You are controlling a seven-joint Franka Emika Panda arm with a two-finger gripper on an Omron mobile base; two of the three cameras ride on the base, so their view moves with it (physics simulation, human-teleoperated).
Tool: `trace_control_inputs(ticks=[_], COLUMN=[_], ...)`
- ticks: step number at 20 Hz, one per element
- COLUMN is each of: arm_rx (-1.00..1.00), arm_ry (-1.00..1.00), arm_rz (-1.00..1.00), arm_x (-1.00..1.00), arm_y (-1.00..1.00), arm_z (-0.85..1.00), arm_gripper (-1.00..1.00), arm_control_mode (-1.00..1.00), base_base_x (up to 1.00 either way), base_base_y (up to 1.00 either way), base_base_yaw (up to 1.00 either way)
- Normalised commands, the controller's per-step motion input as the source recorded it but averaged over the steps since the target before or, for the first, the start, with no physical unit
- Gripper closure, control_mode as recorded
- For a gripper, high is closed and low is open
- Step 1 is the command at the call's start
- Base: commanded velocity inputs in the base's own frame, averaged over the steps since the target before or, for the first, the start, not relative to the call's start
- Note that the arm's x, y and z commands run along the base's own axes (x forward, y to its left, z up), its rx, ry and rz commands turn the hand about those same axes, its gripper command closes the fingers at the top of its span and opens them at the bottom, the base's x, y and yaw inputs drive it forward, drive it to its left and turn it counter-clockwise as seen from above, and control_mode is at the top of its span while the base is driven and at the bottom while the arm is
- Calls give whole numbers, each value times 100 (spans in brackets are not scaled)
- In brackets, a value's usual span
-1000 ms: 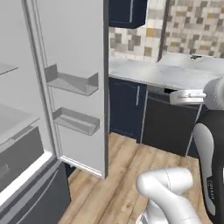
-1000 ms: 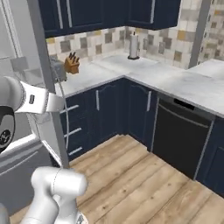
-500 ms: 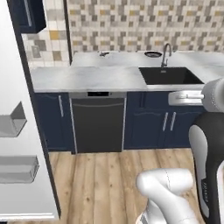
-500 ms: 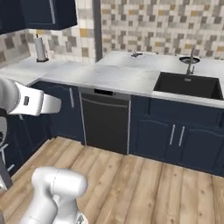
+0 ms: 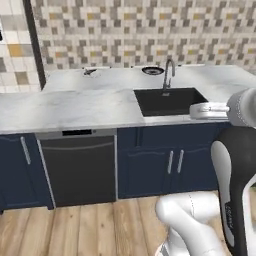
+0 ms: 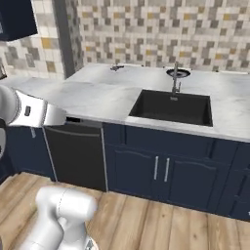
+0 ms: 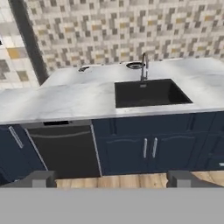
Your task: Transport the fish and sweet potato to the fridge. Place the fish on the rack containing meat and place the sweet potato on the rack containing the vegetable, ensuring meats and vegetables are on different racks.
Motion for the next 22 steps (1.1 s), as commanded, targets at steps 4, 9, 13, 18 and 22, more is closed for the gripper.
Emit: trace_control_inputs(ticks=[4,9,13,18,22], arm_rx=[0,0,0,0,0], arm_ry=[0,0,0,0,0], arm_rz=[0,0,0,0,0], arm_x=[0,0,0,0,0], arm_y=[0,0,0,0,0], arm_z=[0,0,0,0,0], arm_gripper=[-100,-100,-100,-100,-100], arm_control_mode=[100,100,100,100,100], base_base_x=[49,14,31,91,85], base_base_y=[-100,-100,-100,-100,-100], base_base_yaw=[-27,-26,-24,-5,1])
